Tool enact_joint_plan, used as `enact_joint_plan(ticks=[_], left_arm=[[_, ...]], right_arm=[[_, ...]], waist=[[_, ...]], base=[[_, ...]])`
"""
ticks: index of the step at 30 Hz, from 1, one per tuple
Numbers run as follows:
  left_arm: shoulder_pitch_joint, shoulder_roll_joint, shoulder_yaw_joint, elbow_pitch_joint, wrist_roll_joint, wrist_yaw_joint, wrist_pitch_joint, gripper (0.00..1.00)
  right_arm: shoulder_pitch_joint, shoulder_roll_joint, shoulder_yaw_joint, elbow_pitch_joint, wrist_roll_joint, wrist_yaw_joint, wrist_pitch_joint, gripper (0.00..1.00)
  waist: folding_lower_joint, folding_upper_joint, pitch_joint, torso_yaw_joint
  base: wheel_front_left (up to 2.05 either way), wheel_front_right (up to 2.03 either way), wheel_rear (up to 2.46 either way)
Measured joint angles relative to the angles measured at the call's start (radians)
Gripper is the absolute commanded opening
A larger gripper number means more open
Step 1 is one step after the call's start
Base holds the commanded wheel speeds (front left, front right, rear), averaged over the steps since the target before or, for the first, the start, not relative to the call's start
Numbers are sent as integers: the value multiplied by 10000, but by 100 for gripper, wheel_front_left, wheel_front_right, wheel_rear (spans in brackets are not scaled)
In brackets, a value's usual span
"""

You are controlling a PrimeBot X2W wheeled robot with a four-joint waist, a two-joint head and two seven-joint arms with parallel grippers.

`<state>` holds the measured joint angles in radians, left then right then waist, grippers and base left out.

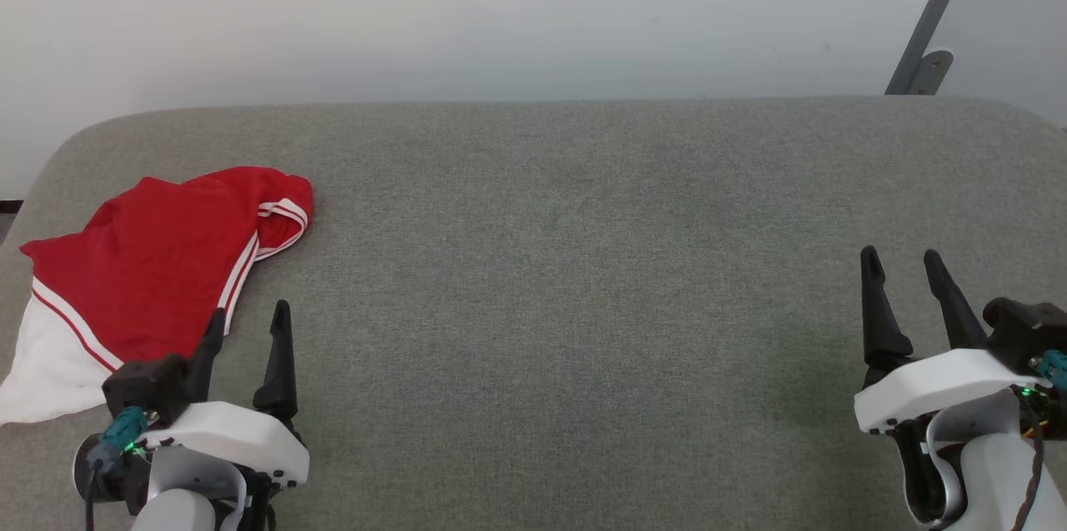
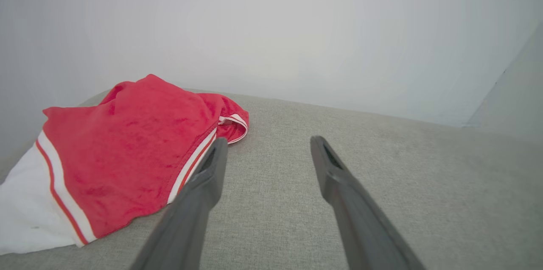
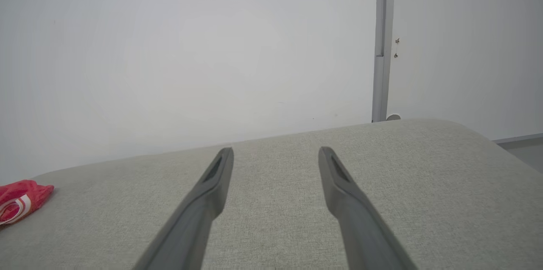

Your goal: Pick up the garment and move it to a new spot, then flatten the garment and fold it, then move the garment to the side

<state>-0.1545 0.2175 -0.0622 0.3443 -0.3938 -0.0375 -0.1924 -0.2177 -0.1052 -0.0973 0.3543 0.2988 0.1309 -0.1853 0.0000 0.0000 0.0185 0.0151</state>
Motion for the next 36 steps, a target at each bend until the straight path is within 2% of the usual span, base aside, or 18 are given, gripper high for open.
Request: enact_joint_plan(ticks=[16,21,28,36], left_arm=[[1,-203,307,510,1384,-426,-341,100],[-14,-293,293,696,1824,-522,-445,100],[-41,-504,629,734,2332,-408,-552,100],[336,-767,1078,658,2917,-199,-677,100]], right_arm=[[190,-15,-104,-111,-1081,0,-176,100],[254,-19,-349,-173,-1304,0,-276,100],[389,56,-307,-240,-1689,0,-451,100],[372,270,213,77,-2125,0,-667,100]], waist=[[0,0,-74,124],[0,0,-115,350],[0,0,-80,1300],[0,0,-47,3086]], base=[[0,0,0],[0,0,0],[0,0,0],[0,0,0]])
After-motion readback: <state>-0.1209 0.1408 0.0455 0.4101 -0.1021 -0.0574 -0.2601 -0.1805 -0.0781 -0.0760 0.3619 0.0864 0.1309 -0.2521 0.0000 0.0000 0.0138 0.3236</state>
